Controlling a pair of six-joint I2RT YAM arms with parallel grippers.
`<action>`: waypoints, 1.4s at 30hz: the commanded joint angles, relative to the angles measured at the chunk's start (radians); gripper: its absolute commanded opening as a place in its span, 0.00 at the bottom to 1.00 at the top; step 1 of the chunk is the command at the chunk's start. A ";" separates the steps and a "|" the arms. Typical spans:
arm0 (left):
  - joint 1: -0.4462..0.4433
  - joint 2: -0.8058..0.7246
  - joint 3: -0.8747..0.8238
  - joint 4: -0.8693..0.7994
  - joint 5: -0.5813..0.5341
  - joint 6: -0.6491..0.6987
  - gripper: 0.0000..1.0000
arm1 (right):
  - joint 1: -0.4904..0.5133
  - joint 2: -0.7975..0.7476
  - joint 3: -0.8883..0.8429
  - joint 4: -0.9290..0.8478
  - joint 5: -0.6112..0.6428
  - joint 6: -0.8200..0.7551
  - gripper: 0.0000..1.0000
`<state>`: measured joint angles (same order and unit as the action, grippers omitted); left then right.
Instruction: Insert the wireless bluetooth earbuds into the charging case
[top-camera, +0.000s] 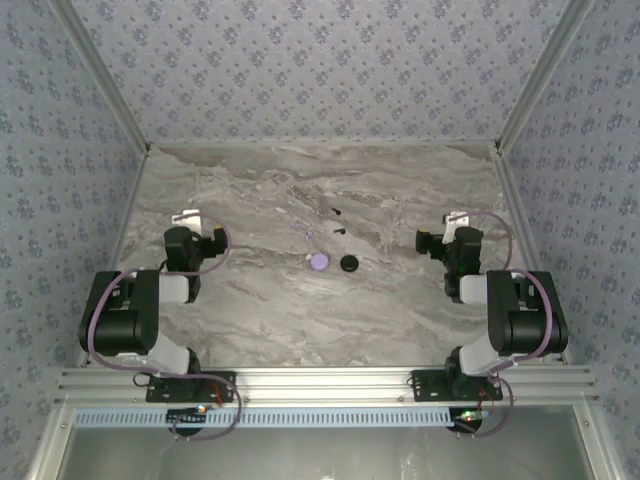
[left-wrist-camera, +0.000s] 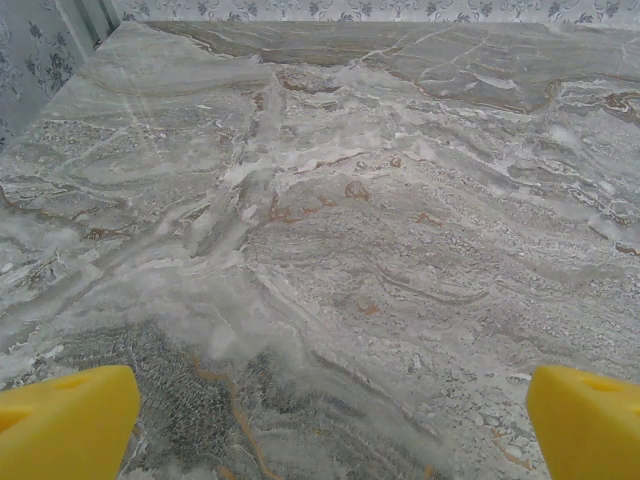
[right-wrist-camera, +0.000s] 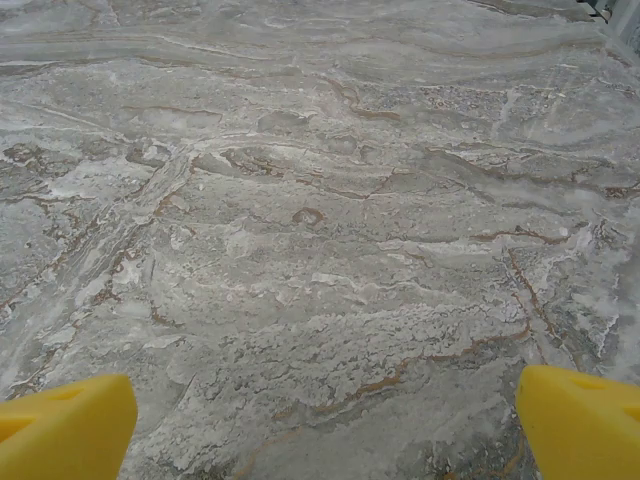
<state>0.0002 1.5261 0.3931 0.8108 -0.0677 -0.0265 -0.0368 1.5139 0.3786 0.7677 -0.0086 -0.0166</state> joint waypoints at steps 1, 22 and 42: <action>0.010 0.005 0.020 0.001 0.000 0.001 0.99 | -0.005 0.003 0.019 0.008 -0.008 -0.013 1.00; 0.010 0.006 0.017 0.004 0.000 0.001 0.99 | -0.004 0.003 0.017 0.012 -0.006 -0.012 1.00; -0.125 -0.329 0.309 -0.832 0.141 -0.255 0.99 | 0.140 -0.224 0.368 -0.983 -0.039 0.213 1.00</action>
<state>-0.0719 1.2064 0.6655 0.1825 0.0055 -0.2096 0.0700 1.2789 0.7101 -0.0002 0.0204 0.1410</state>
